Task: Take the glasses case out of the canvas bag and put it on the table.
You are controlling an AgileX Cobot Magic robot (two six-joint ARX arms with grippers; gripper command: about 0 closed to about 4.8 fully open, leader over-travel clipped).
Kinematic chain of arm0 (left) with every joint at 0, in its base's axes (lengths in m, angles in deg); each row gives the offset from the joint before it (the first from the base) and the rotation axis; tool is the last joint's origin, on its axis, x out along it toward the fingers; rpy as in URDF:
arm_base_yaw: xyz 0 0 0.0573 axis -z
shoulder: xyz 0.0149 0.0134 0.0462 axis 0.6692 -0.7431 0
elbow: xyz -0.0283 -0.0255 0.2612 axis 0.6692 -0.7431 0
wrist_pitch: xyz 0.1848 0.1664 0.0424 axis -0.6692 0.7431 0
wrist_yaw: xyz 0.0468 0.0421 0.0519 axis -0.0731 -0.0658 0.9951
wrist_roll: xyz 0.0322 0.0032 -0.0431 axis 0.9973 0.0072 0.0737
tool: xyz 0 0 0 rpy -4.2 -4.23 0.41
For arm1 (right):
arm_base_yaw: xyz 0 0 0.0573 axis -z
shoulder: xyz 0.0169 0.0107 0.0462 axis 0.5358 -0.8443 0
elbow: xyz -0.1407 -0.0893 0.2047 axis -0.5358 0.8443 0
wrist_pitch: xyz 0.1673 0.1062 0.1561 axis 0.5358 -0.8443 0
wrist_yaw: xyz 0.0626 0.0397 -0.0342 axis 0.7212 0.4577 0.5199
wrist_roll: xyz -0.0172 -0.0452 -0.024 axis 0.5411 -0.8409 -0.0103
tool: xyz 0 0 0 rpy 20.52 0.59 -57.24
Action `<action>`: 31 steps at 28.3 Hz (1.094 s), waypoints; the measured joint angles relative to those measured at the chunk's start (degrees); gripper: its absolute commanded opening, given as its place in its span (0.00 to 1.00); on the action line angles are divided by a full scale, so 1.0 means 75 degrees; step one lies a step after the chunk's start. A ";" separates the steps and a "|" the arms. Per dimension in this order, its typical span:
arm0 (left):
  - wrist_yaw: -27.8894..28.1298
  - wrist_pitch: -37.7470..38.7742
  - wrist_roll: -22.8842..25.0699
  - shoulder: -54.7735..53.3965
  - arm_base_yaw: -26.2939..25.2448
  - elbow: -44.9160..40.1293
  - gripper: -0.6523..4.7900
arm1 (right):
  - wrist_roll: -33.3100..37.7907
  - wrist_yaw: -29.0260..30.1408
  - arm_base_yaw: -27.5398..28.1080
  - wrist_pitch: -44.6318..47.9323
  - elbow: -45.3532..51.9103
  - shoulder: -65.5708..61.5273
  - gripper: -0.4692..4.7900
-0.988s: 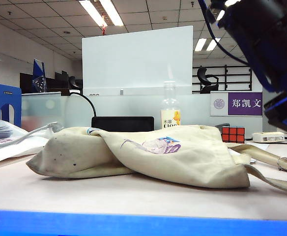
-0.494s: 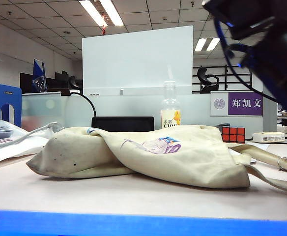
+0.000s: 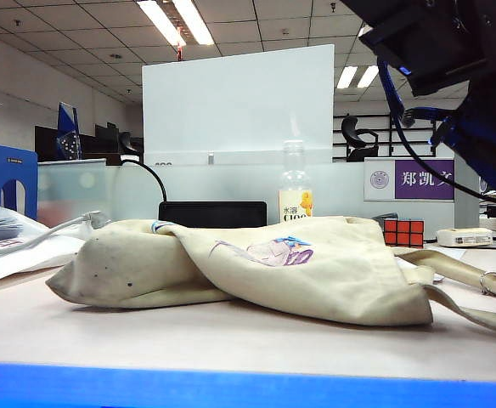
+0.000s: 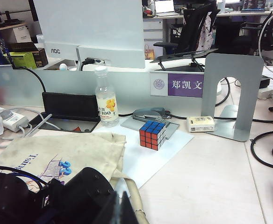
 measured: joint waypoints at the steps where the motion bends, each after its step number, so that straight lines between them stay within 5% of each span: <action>1: 0.0085 0.0023 -0.0003 0.0000 -0.0035 0.0000 0.10 | 0.0000 -0.0006 0.0000 0.0000 0.0000 0.0003 0.08; 11: 0.0131 -0.0006 -0.0813 0.0000 -0.0557 0.0000 0.11 | -0.0201 -0.0198 0.0003 -0.0099 0.0000 0.0003 0.08; 22: -0.0726 -0.1035 -0.1719 0.1227 -0.1358 -0.0003 0.11 | -0.1096 -0.0411 0.0003 -0.0469 0.0000 0.0000 0.08; 31: -0.0778 0.0606 -0.1740 0.2935 -0.2101 0.0003 0.11 | -0.1661 -0.0868 0.0000 -0.0449 0.0181 0.0000 0.08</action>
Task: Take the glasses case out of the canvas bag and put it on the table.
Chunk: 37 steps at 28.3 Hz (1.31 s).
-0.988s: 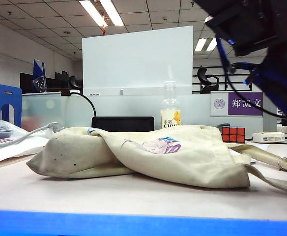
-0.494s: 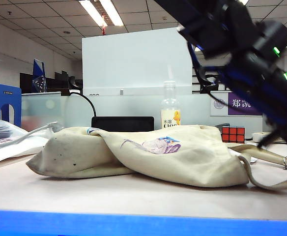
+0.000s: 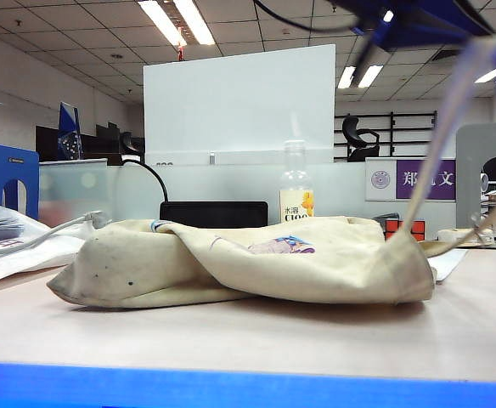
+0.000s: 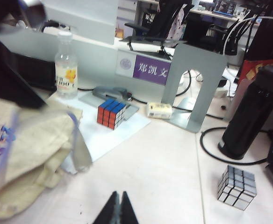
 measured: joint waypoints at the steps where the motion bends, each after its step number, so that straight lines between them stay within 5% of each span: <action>1: 0.0000 0.0251 0.0003 0.0119 -0.0038 0.0000 0.11 | -0.0003 0.0000 0.0000 0.0015 0.0114 -0.0003 0.08; 15: 0.0434 0.3022 0.0516 0.2218 0.0093 -0.0012 0.11 | -0.0012 0.1058 0.0003 0.1294 0.0874 -0.1204 0.08; 21: 0.0466 0.3255 0.0516 0.2999 0.0128 -0.0009 0.11 | 0.0259 0.1096 0.0023 0.2107 0.0997 -0.2326 0.08; 26: 0.0615 0.3934 0.0516 0.3051 0.0192 -0.0015 0.11 | 0.0699 0.2253 0.0015 0.2821 0.1113 -0.3771 0.08; 31: 0.0804 0.4214 0.0557 0.3005 0.0603 -0.0361 0.11 | 0.0874 0.2617 -0.0006 0.3905 0.1128 -0.4989 0.08; 37: 0.1192 0.3704 0.0568 0.3028 0.0927 -0.0358 0.11 | 0.1139 0.3634 0.0003 0.4229 0.1134 -0.6391 0.08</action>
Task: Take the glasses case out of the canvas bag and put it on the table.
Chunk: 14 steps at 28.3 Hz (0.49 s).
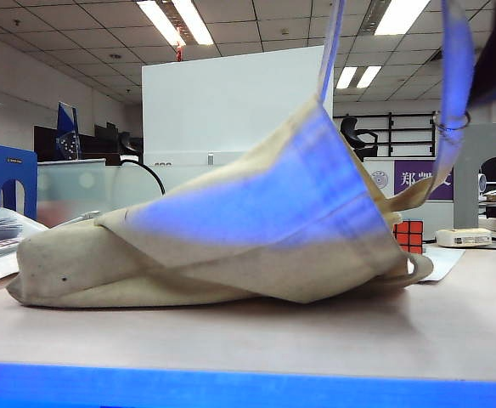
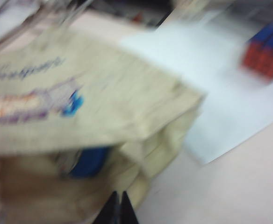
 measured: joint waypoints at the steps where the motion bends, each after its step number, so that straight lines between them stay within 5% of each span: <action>1: 0.0230 -0.0149 0.0003 0.0009 0.0050 0.0000 0.11 | 0.0070 0.0414 0.0003 -0.0073 0.0044 -0.0396 0.08; 4: 0.1058 -0.0149 0.0067 0.0050 -0.0119 0.0000 0.11 | 0.0149 0.1160 0.0015 -0.0160 0.0052 -0.0764 0.08; 9: 0.3789 -0.0326 0.0536 0.0160 -0.0612 0.0000 0.11 | 0.0367 0.1425 0.0009 -0.0787 0.0044 -0.0720 0.12; 14: 0.4077 -0.0530 0.0565 0.0289 -0.1075 0.0006 0.11 | 0.0385 0.1431 0.0012 -0.1003 0.0047 -0.0659 0.11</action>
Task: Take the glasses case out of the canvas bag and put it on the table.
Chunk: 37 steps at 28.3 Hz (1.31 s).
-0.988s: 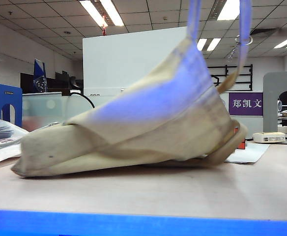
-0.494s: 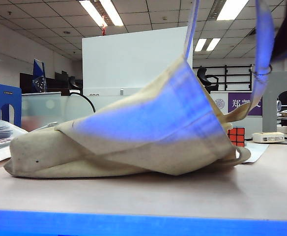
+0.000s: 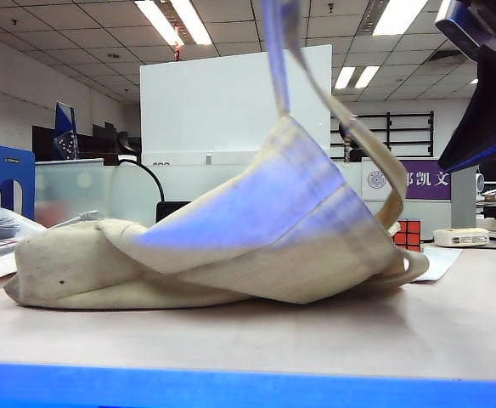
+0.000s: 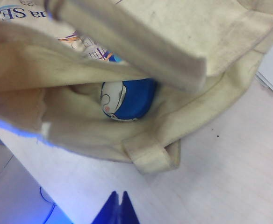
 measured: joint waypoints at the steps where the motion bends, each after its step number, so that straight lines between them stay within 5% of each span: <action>1: 0.0015 -0.0029 -0.0015 0.0015 -0.0012 0.0000 0.11 | 0.0000 0.0000 0.0000 0.0038 0.0000 -0.0009 0.11; 10: -0.1134 -0.0778 -0.0224 0.0720 0.0140 0.0023 0.11 | 0.0090 0.0015 0.0000 0.2419 0.0023 -0.1134 0.11; 18: -0.1897 -0.0227 -0.0251 0.0804 0.0580 0.0015 0.11 | 0.1591 0.0807 -0.0012 0.4077 0.0029 -0.3002 0.12; 25: -0.2608 0.0557 -0.0224 0.0799 0.1096 0.0009 0.11 | 0.1874 0.1067 -0.0125 0.4669 0.0029 -0.3689 0.12; 27: -0.2699 0.0705 -0.0221 0.0799 0.1230 0.0009 0.11 | 0.1891 0.1055 -0.0128 0.4739 0.0029 -0.3687 0.19; 28: -0.2704 0.0769 -0.0221 0.0799 0.1297 0.0009 0.11 | 0.1891 0.1040 -0.0163 0.4794 0.0029 -0.3687 0.31; 30: -0.2771 0.0866 -0.0221 0.0793 0.1411 0.0006 0.11 | 0.1888 0.1049 -0.0239 0.4858 0.0029 -0.3687 0.74; 31: -0.2789 0.0874 -0.0221 0.0790 0.1443 0.0003 0.11 | 0.1886 0.1058 -0.0297 0.4908 0.0029 -0.3692 0.85; 37: -0.2926 0.0877 -0.0221 0.0685 0.1664 0.0006 0.11 | 0.1883 0.1043 -0.1011 0.4992 0.0029 -0.3876 0.86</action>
